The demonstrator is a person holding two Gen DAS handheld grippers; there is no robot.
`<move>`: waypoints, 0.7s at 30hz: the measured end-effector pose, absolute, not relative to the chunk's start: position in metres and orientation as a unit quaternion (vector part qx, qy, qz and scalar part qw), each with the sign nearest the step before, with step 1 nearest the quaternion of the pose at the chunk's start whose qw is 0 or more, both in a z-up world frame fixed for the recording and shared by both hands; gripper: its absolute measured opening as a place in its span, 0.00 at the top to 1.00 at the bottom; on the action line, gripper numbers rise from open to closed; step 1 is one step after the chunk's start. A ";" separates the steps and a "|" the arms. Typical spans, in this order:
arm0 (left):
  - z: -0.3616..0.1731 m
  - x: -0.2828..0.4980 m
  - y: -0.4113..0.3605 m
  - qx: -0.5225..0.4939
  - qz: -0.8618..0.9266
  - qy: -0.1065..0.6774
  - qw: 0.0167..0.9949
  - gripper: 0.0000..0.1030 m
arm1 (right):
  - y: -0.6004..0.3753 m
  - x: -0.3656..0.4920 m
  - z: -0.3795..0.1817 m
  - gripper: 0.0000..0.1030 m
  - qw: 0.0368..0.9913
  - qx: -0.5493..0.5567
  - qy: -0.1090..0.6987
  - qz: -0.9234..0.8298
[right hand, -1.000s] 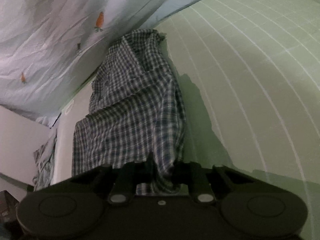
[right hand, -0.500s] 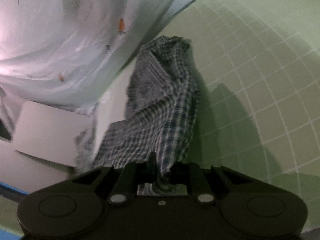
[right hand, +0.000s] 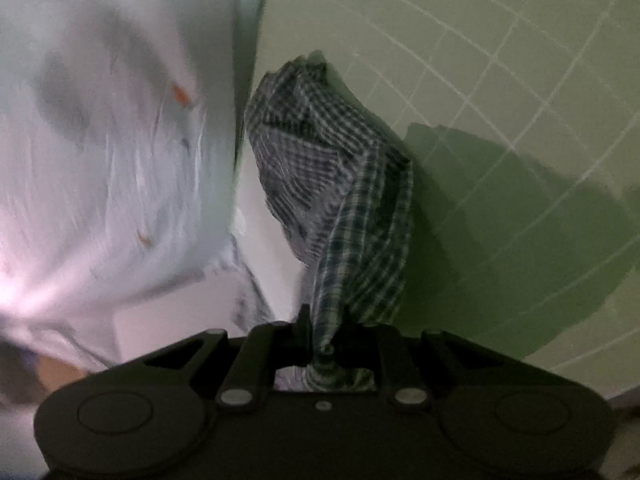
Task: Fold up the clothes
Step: 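Grasp the hem end with the right gripper and lift it, then fold the hem end over toward the collar with both grippers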
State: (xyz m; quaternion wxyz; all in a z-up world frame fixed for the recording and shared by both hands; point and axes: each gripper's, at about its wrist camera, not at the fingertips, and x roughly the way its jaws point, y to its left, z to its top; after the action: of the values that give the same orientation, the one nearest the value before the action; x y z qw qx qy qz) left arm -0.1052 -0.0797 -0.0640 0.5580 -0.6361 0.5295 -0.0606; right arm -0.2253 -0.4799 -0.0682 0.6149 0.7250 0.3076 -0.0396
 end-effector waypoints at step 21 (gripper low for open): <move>0.006 0.133 -0.184 -0.472 -0.187 0.431 0.746 0.15 | -0.597 -0.042 0.009 0.21 0.787 0.593 0.156 -0.068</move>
State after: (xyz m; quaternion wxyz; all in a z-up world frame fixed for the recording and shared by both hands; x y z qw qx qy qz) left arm 0.1328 -0.1842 0.0058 0.7460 -0.4717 0.4314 -0.1868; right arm -0.0420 -0.5970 0.0087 0.7869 0.5933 0.1558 -0.0681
